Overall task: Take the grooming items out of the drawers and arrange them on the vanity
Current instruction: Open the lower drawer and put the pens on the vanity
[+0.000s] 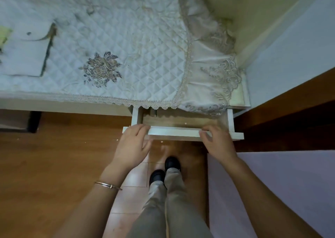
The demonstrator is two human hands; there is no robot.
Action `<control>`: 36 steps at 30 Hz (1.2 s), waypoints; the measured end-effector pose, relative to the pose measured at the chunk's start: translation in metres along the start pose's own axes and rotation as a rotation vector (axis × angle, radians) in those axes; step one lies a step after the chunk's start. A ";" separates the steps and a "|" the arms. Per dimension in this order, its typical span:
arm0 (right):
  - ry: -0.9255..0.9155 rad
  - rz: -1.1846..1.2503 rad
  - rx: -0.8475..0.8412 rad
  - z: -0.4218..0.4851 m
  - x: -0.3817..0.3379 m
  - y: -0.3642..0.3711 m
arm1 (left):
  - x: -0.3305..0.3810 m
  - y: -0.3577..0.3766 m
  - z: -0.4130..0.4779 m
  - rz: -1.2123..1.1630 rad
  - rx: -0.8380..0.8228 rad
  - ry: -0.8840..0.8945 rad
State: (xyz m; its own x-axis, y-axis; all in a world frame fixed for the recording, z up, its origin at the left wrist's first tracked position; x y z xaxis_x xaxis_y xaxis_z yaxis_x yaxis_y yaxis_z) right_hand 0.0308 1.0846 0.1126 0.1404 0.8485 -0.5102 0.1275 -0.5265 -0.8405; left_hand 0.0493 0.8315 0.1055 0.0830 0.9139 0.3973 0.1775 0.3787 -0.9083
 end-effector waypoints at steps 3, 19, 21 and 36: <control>0.019 0.039 -0.027 -0.011 0.002 0.002 | 0.003 0.000 -0.010 -0.034 0.028 -0.032; 0.195 0.070 -0.262 -0.085 0.009 0.009 | 0.012 0.002 -0.081 0.002 -0.099 -0.107; 0.205 0.064 -0.292 -0.093 0.009 0.011 | 0.012 0.004 -0.089 0.009 -0.090 -0.124; 0.289 0.039 -0.559 -0.058 0.008 0.025 | 0.043 0.011 -0.033 0.088 -0.267 -0.187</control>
State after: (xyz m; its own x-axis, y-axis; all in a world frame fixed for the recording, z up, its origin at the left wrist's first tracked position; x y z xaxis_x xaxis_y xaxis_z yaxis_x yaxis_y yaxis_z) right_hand 0.0923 1.0755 0.0985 0.4048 0.8206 -0.4034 0.5997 -0.5713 -0.5604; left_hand 0.0868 0.8703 0.1165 -0.0674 0.9617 0.2658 0.4305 0.2684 -0.8618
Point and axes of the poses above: each hand's wrist, its own z-axis towards the middle knuckle, its own y-axis out of the palm, x = y × z, the point moved 3 cm from there along z, towards the middle knuckle, and after that the axes turned 5 degrees about x, right-handed, at the moved point
